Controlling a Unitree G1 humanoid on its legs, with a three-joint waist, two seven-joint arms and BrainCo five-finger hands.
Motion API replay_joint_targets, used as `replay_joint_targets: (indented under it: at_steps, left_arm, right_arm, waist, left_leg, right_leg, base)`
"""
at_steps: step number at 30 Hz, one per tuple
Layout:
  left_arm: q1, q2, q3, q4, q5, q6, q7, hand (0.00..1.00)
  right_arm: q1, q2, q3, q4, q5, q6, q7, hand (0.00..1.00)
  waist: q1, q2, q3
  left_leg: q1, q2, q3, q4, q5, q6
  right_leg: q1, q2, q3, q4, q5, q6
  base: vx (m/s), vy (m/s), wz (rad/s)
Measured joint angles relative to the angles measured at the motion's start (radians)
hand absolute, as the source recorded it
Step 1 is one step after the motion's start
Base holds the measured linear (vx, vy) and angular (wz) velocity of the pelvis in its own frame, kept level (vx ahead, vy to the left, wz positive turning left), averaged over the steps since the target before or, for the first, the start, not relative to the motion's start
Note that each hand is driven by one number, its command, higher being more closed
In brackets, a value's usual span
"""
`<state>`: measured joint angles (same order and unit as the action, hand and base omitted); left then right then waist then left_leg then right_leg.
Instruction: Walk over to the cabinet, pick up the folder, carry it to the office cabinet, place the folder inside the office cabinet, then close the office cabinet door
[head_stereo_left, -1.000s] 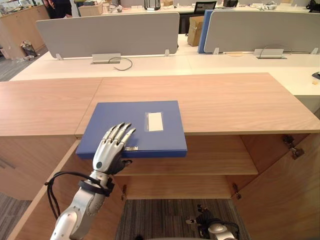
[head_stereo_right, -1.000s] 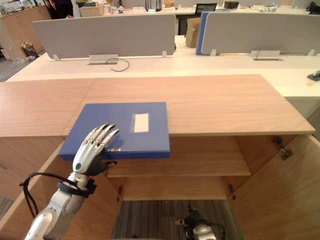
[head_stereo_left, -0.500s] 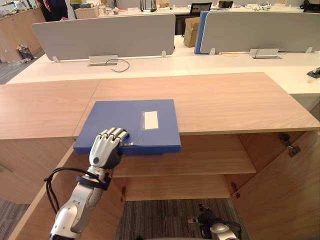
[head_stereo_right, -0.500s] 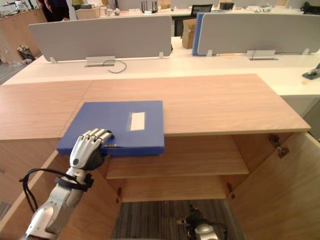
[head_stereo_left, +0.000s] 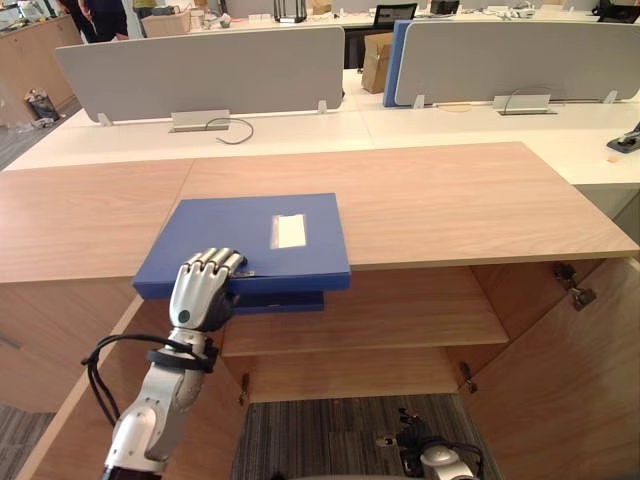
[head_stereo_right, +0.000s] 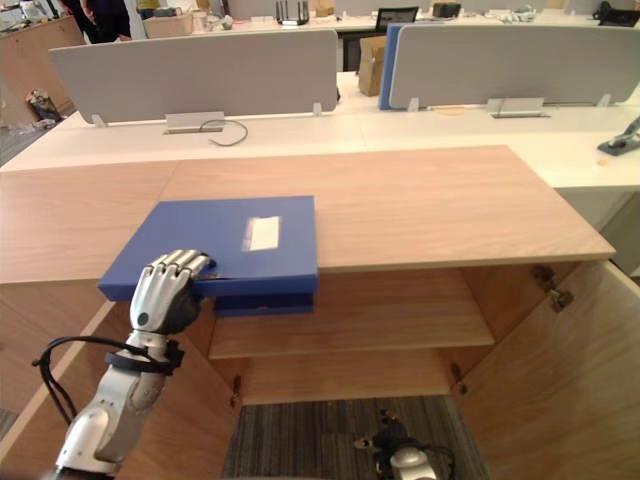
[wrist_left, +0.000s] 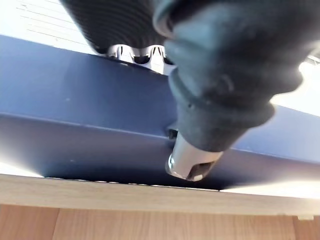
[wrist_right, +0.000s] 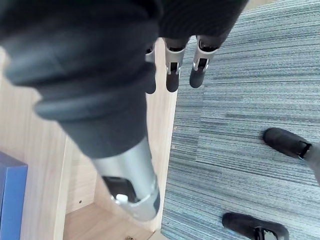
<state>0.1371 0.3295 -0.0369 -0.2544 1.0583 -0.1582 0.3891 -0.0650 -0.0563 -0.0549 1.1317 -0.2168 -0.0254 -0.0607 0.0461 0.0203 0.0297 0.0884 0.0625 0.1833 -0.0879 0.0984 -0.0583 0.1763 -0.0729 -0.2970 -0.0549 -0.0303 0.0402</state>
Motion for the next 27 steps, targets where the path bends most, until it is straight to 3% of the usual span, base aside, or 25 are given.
replay_joint_targets:
  at_steps: [6, 9, 12, 17, 23, 25, 27]
  left_arm:
    - [0.107, -0.164, -0.03, -0.183, -0.155, -0.026, -0.005, 1.0]
    - [0.137, -0.222, -0.035, -0.242, -0.295, -0.045, -0.021, 1.0]
    - [0.198, -0.26, -0.015, -0.31, -0.518, -0.083, -0.075, 1.0]
    - [0.293, -0.34, 0.064, -0.392, -0.935, -0.103, -0.134, 1.0]
    - [0.323, -0.378, 0.102, -0.406, -1.246, -0.103, -0.201, 1.0]
    - [0.323, -0.39, 0.104, -0.42, -1.394, -0.103, -0.264, 1.0]
    - [0.323, -0.404, 0.101, -0.435, -1.464, -0.103, -0.294, 1.0]
  right_arm:
    - [0.063, 0.007, -0.026, 0.003, 0.065, -0.003, -0.004, 0.0]
    - [0.086, 0.012, -0.044, 0.0, 0.155, -0.005, -0.023, 0.0]
    - [0.116, 0.027, -0.064, -0.053, 0.275, -0.01, -0.033, 0.0]
    - [0.231, 0.072, -0.051, -0.307, 0.4, -0.018, -0.05, 0.0]
    - [0.297, 0.109, 0.002, -0.593, 0.435, -0.018, -0.06, 0.0]
    - [0.327, 0.119, 0.018, -0.764, 0.437, -0.025, -0.063, 0.0]
    - [0.341, 0.12, 0.017, -0.856, 0.437, -0.044, -0.075, 0.0]
  waist:
    - [0.007, -0.003, 0.003]
    - [0.012, -0.004, 0.002]
    - [0.01, -0.007, -0.001]
    - [0.005, -0.013, -0.004]
    - [0.008, -0.021, -0.007]
    - [0.006, -0.031, -0.008]
    - [0.003, -0.036, -0.014]
  left_leg:
    - [-0.004, 0.0, 0.005, 0.001, -0.003, -0.001]
    - [-0.003, 0.005, 0.014, 0.001, -0.003, -0.001]
    - [0.0, 0.01, 0.026, 0.001, -0.005, -0.001]
    - [0.001, 0.017, 0.034, 0.004, -0.01, 0.001]
    - [0.002, 0.025, 0.055, 0.015, -0.024, 0.004]
    - [0.003, 0.031, 0.076, 0.035, -0.036, -0.006]
    - [0.003, 0.032, 0.084, 0.045, -0.046, -0.008]
  right_leg:
    - [-0.004, -0.002, 0.005, -0.003, 0.0, 0.0]
    - [-0.008, -0.001, 0.014, 0.0, 0.0, 0.0]
    - [-0.014, 0.001, 0.026, 0.006, 0.0, 0.0]
    - [-0.017, 0.002, 0.031, 0.01, 0.0, 0.0]
    - [-0.022, 0.006, 0.051, 0.01, 0.0, 0.0]
    - [-0.023, 0.006, 0.062, 0.01, 0.0, 0.001]
    - [-0.023, 0.006, 0.072, 0.009, 0.0, 0.001]
  base:
    - [0.0, 0.0, 0.0]
    - [0.0, 0.0, -0.08]
    - [-0.02, 0.005, -0.11]
    - [-0.03, 0.003, -0.04]
    - [-0.01, 0.003, -0.11]
    - [0.01, 0.001, -0.25]
    - [0.04, 0.004, -0.18]
